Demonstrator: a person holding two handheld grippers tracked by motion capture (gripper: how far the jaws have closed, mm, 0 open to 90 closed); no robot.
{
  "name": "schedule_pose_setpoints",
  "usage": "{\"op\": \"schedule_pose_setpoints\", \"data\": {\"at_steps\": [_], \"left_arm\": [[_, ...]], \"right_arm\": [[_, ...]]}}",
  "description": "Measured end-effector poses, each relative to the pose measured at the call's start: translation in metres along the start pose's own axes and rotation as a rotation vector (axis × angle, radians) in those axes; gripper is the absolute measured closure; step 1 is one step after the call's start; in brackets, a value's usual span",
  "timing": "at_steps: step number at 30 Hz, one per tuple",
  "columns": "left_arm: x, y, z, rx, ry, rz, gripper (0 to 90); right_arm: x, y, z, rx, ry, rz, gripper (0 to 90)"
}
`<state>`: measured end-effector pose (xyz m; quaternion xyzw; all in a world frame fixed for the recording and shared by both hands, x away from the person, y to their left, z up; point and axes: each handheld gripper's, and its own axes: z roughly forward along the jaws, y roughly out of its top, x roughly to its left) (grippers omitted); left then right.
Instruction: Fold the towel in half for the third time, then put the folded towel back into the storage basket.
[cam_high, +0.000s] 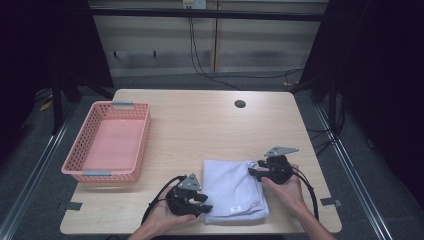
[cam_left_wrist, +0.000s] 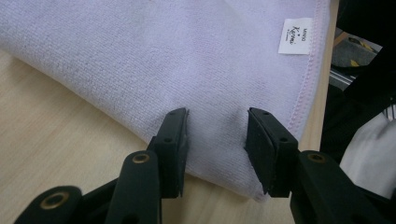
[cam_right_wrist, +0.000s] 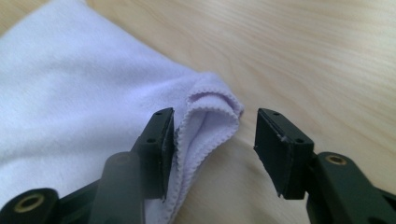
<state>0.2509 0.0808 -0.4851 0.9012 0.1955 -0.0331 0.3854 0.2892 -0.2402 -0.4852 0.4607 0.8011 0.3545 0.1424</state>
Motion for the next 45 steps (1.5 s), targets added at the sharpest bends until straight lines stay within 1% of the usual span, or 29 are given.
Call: {"op": "schedule_pose_setpoints", "data": {"at_steps": [1, 2, 3, 5, 7, 9, 11, 12, 13, 14, 16, 18, 20, 21, 23, 24, 25, 26, 28, 30, 31, 33, 36, 38, 39, 40, 43, 44, 45], "left_arm": [[0.001, 0.001, 0.002, -0.01, 0.001, -0.012, 58.3], [0.003, 0.002, 0.002, -0.002, -0.002, -0.005, 58.2], [0.006, 0.003, 0.003, -0.001, 0.003, -0.013, 58.2], [0.01, 0.003, 0.004, -0.015, 0.007, -0.048, 55.2], [0.01, 0.003, 0.001, -0.013, 0.006, -0.068, 51.5], [0.007, 0.002, -0.005, -0.015, 0.004, -0.07, 48.8], [0.005, -0.002, -0.013, -0.034, -0.006, -0.108, 44.2], [0.005, -0.003, -0.016, -0.041, -0.01, -0.106, 43.1], [0.005, -0.006, -0.019, -0.041, -0.014, -0.116, 41.6], [0.004, -0.009, -0.022, -0.036, -0.004, -0.133, 39.4], [0.004, -0.015, -0.025, -0.044, -0.035, -0.164, 34.2], [0.004, -0.019, -0.024, -0.031, -0.029, -0.176, 31.5], [0.003, -0.02, -0.019, -0.018, -0.041, -0.191, 27.9], [0.002, -0.018, -0.018, -0.004, -0.043, -0.176, 27.4], [-0.003, -0.016, -0.013, -0.006, -0.049, -0.163, 27.8], [-0.004, -0.015, -0.01, 0.005, -0.042, -0.153, 27.2], [-0.006, -0.014, -0.009, 0.018, -0.03, -0.145, 26.5], [-0.007, -0.014, -0.006, 0.022, -0.047, -0.155, 25.3], [-0.009, -0.014, -0.002, 0.034, -0.032, -0.145, 24.3], [-0.011, -0.011, 0.001, 0.031, -0.033, -0.159, 23.8], [-0.011, -0.009, 0.002, 0.046, -0.031, -0.141, 23.3], [-0.015, -0.005, 0.006, 0.053, -0.017, -0.117, 22.4], [-0.022, -0.002, 0.01, 0.078, 0.019, -0.071, 20.5], [-0.024, -0.001, 0.01, 0.091, 0.047, -0.052, 24.4], [-0.024, -0.001, 0.01, 0.087, 0.059, -0.054, 27.3], [-0.024, -0.001, 0.008, 0.093, 0.066, -0.061, 33.4], [-0.022, 0.0, 0.007, 0.111, 0.071, -0.045, 41.7], [-0.023, 0.001, 0.008, 0.099, 0.072, -0.055, 43.0], [-0.023, 0.001, 0.008, 0.112, 0.073, -0.039, 43.4]], "right_arm": [[-0.002, -0.002, -0.001, -0.005, -0.003, 0.012, 53.4], [-0.004, -0.005, -0.002, -0.005, 0.008, 0.019, 55.7], [-0.006, -0.007, -0.003, -0.009, 0.018, 0.029, 56.3], [-0.008, -0.009, -0.007, -0.003, 0.013, 0.04, 55.8], [-0.01, -0.01, -0.011, -0.007, 0.015, 0.033, 48.8], [-0.014, -0.009, -0.014, -0.022, 0.012, 0.015, 39.1], [-0.017, -0.006, -0.018, -0.052, 0.034, 0.023, 33.3], [-0.019, -0.003, -0.019, -0.061, 0.051, 0.02, 32.9], [-0.019, -0.001, -0.02, -0.072, 0.051, 0.018, 31.9], [-0.02, 0.003, -0.02, -0.089, 0.063, 0.017, 30.7], [-0.021, 0.01, -0.02, -0.092, 0.085, 0.014, 29.1], [-0.023, 0.015, -0.013, -0.07, 0.119, 0.008, 27.6], [-0.022, 0.018, -0.006, -0.056, 0.116, -0.008, 27.5], [-0.023, 0.019, -0.003, -0.051, 0.128, -0.007, 27.5], [-0.026, 0.019, 0.005, -0.043, 0.14, -0.001, 26.9], [-0.027, 0.018, 0.009, -0.029, 0.15, -0.002, 26.8], [-0.028, 0.016, 0.013, -0.006, 0.144, -0.001, 26.5], [-0.029, 0.014, 0.016, 0.017, 0.153, -0.008, 25.9], [-0.029, 0.012, 0.021, 0.036, 0.166, -0.007, 25.8], [-0.027, 0.012, 0.023, 0.039, 0.182, -0.026, 27.5], [-0.026, 0.012, 0.024, 0.047, 0.177, -0.027, 28.2], [-0.024, 0.012, 0.024, 0.061, 0.183, -0.042, 31.0], [-0.026, 0.011, 0.024, 0.087, 0.199, -0.033, 30.9], [-0.026, 0.011, 0.023, 0.1, 0.2, -0.027, 31.5], [-0.027, 0.012, 0.024, 0.099, 0.211, -0.034, 31.8], [-0.027, 0.012, 0.023, 0.103, 0.213, -0.029, 31.9], [-0.027, 0.012, 0.022, 0.11, 0.238, -0.04, 35.9], [-0.028, 0.013, 0.021, 0.115, 0.238, -0.035, 35.7], [-0.028, 0.013, 0.02, 0.117, 0.24, -0.047, 35.7]]}}
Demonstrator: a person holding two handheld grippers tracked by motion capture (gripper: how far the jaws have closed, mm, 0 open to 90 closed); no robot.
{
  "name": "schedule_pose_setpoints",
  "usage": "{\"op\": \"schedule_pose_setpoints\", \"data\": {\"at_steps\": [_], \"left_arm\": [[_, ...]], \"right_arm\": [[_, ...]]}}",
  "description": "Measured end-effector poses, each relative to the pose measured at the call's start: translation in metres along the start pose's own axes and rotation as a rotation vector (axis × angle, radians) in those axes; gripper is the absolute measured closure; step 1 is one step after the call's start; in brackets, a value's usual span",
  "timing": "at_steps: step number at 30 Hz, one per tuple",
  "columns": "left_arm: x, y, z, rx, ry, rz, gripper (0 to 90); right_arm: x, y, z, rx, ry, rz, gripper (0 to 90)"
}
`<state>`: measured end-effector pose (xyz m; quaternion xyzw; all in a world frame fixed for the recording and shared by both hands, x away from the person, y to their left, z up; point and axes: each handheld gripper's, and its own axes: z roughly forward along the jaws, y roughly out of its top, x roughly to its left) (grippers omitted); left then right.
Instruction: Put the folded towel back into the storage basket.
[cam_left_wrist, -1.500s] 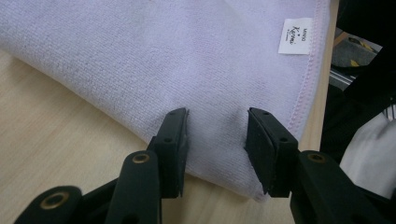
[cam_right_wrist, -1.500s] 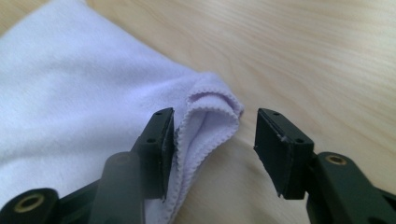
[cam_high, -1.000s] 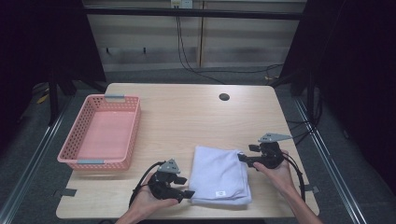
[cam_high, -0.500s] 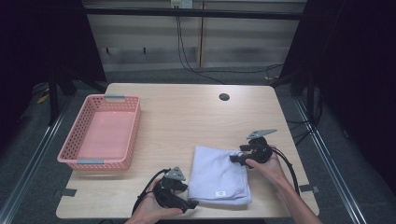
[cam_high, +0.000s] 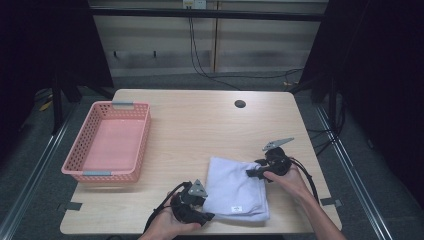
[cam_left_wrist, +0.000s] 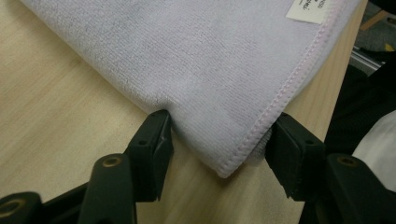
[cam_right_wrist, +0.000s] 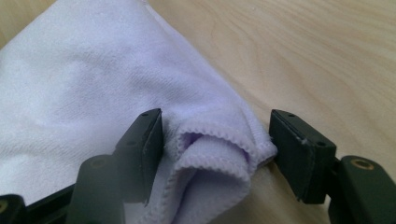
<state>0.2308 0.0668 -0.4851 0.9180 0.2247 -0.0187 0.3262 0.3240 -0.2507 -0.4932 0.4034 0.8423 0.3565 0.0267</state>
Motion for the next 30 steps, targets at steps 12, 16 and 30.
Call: {"op": "schedule_pose_setpoints", "data": {"at_steps": [12, 16, 30], "left_arm": [[-0.005, 0.002, 0.0, 0.024, 0.007, 0.03, 66.8], [-0.001, 0.001, 0.001, 0.001, -0.025, -0.022, 71.9], [0.009, 0.001, -0.012, -0.019, -0.08, -0.041, 75.1]], "right_arm": [[0.008, -0.002, 0.001, 0.032, -0.009, -0.037, 42.8], [0.01, -0.002, 0.0, 0.052, 0.044, -0.029, 61.2], [0.018, 0.008, -0.002, 0.036, 0.023, -0.031, 73.1]]}}
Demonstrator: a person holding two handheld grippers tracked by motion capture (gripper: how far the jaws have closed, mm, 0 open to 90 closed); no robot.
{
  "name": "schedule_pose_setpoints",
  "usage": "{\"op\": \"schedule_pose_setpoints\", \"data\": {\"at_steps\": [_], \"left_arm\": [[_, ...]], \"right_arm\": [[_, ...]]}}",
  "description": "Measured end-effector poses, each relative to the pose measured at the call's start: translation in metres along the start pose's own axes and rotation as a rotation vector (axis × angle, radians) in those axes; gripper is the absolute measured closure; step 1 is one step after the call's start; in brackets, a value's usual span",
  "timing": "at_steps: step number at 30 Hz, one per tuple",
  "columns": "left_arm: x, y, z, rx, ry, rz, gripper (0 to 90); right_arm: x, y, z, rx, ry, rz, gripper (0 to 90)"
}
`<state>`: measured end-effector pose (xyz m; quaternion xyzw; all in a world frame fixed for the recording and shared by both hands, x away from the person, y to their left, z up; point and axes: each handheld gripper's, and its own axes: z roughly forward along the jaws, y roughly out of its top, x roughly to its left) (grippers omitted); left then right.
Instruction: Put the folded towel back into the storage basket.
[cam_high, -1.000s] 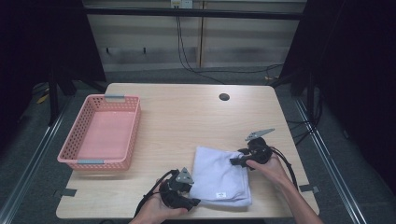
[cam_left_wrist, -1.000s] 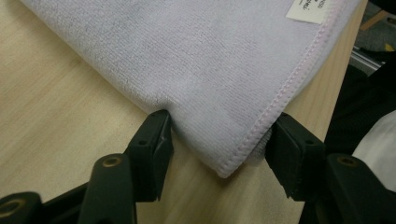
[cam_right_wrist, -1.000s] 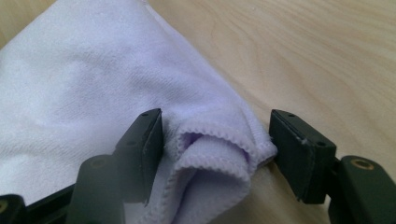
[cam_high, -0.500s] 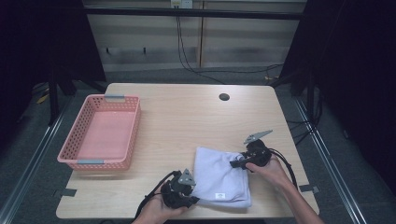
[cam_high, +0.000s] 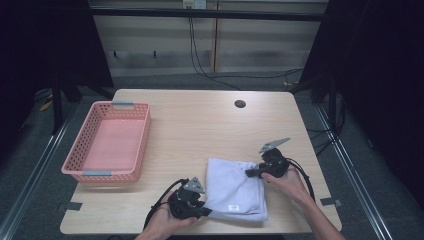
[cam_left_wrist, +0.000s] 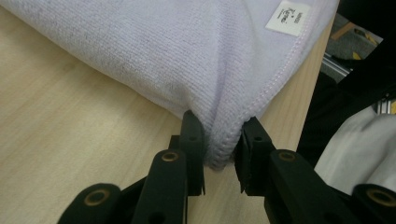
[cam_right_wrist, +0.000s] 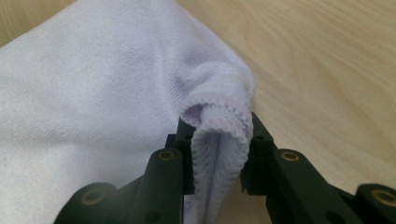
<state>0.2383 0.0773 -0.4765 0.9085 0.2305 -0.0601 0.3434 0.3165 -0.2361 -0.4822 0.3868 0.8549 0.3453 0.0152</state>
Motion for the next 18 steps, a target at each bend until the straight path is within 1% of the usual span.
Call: {"op": "schedule_pose_setpoints", "data": {"at_steps": [2, 3, 4, 8, 9, 10, 11, 12, 13, 14, 15, 17, 18], "left_arm": [[0.001, -0.001, -0.003, 0.0, 0.006, -0.008, 75.1], [0.003, -0.001, -0.005, -0.01, 0.003, -0.014, 75.1], [0.004, -0.001, -0.009, -0.013, 0.009, -0.012, 75.1], [0.007, 0.0, -0.021, -0.053, 0.01, -0.023, 75.1], [0.007, 0.001, -0.023, -0.048, 0.029, -0.014, 75.1], [0.007, 0.001, -0.024, -0.057, 0.012, -0.016, 75.1], [0.007, 0.002, -0.024, -0.063, 0.013, -0.022, 75.1], [0.007, 0.003, -0.027, -0.044, 0.021, -0.007, 75.1], [0.007, 0.004, -0.028, -0.059, 0.013, -0.016, 75.1], [0.008, 0.006, -0.03, -0.069, 0.018, -0.015, 75.0], [0.009, 0.008, -0.033, -0.06, 0.022, -0.006, 75.1], [0.01, 0.009, -0.038, -0.086, 0.021, -0.016, 75.1], [0.011, 0.01, -0.04, -0.086, 0.02, -0.014, 75.1]], "right_arm": [[0.001, 0.004, -0.001, -0.015, 0.01, 0.003, 73.2], [0.001, 0.005, -0.002, -0.024, 0.012, 0.006, 73.2], [0.001, 0.007, -0.003, -0.032, 0.012, 0.002, 73.1], [0.002, 0.013, -0.006, -0.065, 0.025, 0.011, 73.1], [0.003, 0.014, -0.007, -0.066, 0.029, 0.012, 73.2], [0.003, 0.016, -0.008, -0.075, 0.031, 0.01, 73.2], [0.003, 0.018, -0.009, -0.076, 0.032, 0.006, 73.2], [0.003, 0.019, -0.01, -0.081, 0.032, 0.005, 73.2], [0.003, 0.021, -0.011, -0.086, 0.034, 0.007, 73.2], [0.003, 0.023, -0.011, -0.081, 0.03, 0.006, 73.2], [0.003, 0.025, -0.012, -0.089, 0.03, 0.004, 73.2], [0.003, 0.029, -0.014, -0.093, 0.03, 0.007, 73.2], [0.003, 0.031, -0.015, -0.103, 0.034, 0.007, 73.2]]}}
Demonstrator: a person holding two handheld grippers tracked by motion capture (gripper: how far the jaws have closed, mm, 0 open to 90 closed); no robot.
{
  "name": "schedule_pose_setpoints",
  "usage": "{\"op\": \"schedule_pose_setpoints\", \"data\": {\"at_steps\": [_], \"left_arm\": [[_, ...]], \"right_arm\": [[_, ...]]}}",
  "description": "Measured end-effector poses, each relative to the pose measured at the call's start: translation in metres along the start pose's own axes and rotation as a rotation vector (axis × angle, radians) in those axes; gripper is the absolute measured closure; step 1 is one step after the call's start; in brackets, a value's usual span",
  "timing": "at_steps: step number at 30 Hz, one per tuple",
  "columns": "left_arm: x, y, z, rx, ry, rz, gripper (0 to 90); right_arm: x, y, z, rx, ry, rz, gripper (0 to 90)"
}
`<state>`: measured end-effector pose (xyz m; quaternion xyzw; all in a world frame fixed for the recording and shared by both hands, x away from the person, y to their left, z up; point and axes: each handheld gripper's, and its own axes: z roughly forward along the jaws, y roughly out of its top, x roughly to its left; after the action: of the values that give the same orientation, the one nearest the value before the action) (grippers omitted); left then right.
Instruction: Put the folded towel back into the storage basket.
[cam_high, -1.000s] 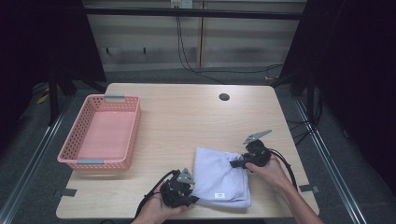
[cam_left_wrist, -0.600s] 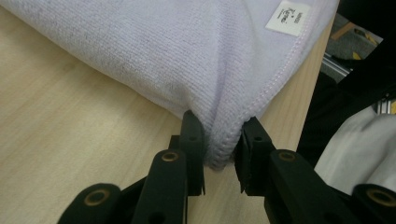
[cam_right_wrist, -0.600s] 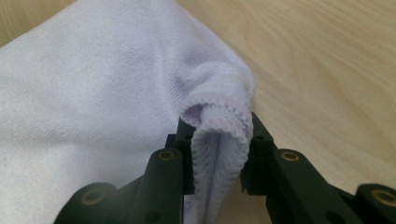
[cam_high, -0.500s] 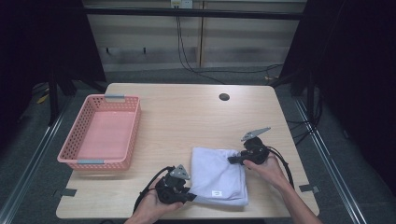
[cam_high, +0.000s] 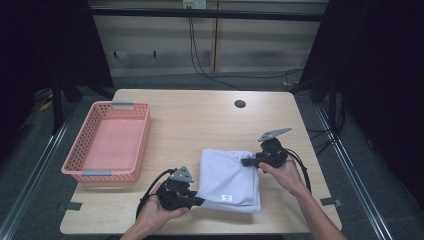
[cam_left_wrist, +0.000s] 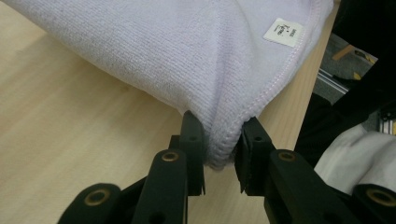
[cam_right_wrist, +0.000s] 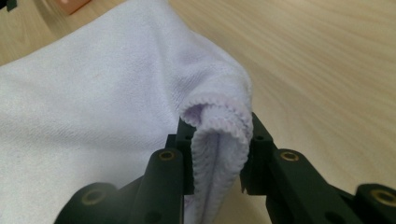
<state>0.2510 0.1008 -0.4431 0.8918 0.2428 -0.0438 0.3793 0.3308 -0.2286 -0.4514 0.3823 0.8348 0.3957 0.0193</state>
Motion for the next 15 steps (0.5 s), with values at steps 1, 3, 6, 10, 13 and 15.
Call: {"op": "schedule_pose_setpoints", "data": {"at_steps": [1, 3, 6, 10, 13, 15], "left_arm": [[0.001, 0.001, -0.001, -0.005, 0.005, 0.001, 75.1], [0.003, 0.003, -0.005, 0.002, 0.008, 0.003, 75.1], [0.006, 0.005, -0.011, -0.016, 0.022, -0.007, 75.1], [0.011, 0.008, -0.02, -0.022, 0.042, -0.002, 75.0], [0.015, 0.011, -0.026, -0.021, 0.048, -0.003, 75.1], [0.018, 0.012, -0.029, -0.02, 0.049, -0.013, 75.1]], "right_arm": [[0.0, 0.003, -0.001, -0.002, 0.003, 0.0, 73.2], [0.001, 0.009, -0.003, -0.008, -0.001, -0.008, 73.2], [0.002, 0.018, -0.003, -0.01, -0.009, -0.022, 73.2], [0.004, 0.03, -0.002, -0.021, -0.007, -0.028, 73.2], [0.005, 0.04, 0.0, -0.026, -0.01, -0.04, 73.2], [0.004, 0.046, 0.001, -0.028, -0.003, -0.048, 73.2]]}}
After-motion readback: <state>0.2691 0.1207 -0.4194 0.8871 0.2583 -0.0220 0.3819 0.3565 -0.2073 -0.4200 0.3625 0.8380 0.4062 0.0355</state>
